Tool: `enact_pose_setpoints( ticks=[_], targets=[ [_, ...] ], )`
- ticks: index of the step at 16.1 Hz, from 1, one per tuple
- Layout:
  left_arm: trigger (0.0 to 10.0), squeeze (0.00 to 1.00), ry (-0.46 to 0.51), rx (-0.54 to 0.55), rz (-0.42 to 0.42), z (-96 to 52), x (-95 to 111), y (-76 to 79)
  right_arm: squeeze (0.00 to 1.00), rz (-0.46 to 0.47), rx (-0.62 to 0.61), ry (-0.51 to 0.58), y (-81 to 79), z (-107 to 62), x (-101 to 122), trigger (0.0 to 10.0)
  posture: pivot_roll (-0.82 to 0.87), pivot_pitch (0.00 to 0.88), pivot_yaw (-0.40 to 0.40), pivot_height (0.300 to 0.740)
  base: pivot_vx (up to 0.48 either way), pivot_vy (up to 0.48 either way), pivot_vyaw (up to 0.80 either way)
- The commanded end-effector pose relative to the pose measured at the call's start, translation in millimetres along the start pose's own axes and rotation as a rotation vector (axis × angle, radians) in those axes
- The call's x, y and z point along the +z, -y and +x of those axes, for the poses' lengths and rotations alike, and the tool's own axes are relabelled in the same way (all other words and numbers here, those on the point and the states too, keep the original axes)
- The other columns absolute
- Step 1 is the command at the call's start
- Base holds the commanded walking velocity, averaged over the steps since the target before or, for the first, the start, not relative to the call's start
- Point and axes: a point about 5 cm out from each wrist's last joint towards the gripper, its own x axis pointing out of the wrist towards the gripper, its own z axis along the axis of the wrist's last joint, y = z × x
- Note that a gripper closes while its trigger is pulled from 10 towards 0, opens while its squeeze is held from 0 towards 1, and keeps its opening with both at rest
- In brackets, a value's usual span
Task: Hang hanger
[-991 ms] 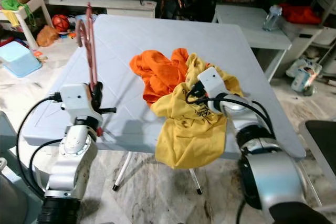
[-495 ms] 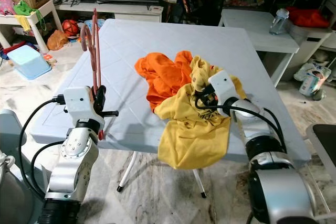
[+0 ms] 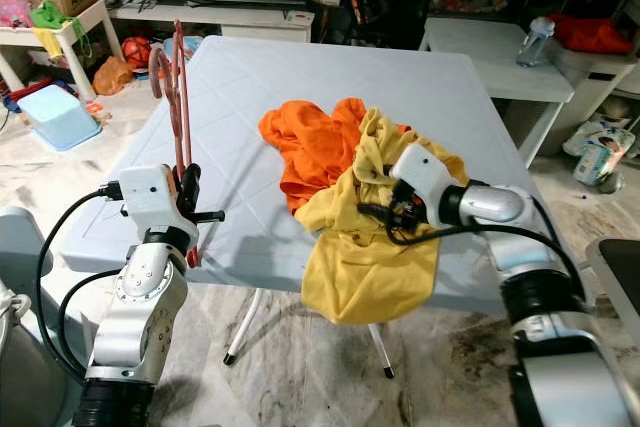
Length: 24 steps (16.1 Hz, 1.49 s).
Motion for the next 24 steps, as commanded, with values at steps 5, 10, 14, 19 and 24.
enact_pose_setpoints(
  ticks=[5, 10, 14, 19, 24],
  targets=[
    [10.0, 0.00, 0.003, -0.016, 0.015, 2.0, 2, 0.3, 1.00, 0.129, 0.225, -0.058, -17.2, -21.8, -19, 10.0, -0.04, 0.000, -0.032, 0.740, 0.000, 0.000, 0.00],
    [10.0, 0.00, -0.009, -0.007, 0.022, 0.3, -2, -3.0, 1.00, 0.247, 0.394, -0.089, -48.1, -13.3, -34, 10.0, -0.03, 0.000, -0.036, 0.740, 0.000, 0.000, 0.00],
    [10.0, 0.00, -0.004, -0.008, 0.025, 1.8, 0, -3.6, 1.00, 0.254, 0.449, -0.127, -66.0, 4.9, -38, 10.0, -0.02, 0.000, -0.036, 0.740, 0.000, 0.000, 0.00],
    [10.0, 0.00, -0.003, -0.010, 0.019, 0.1, 1, -1.6, 0.94, 0.243, 0.215, -0.074, -59.2, 50.3, -20, 10.0, -0.01, 0.000, -0.047, 0.740, 0.000, 0.000, 0.00],
    [10.0, 0.00, 0.002, 0.001, 0.017, 0.1, 2, -3.2, 0.62, 0.254, -0.002, -0.125, -47.8, 81.9, -1, 10.0, 0.00, 0.000, -0.060, 0.740, 0.000, 0.000, 0.00]
  ],
)
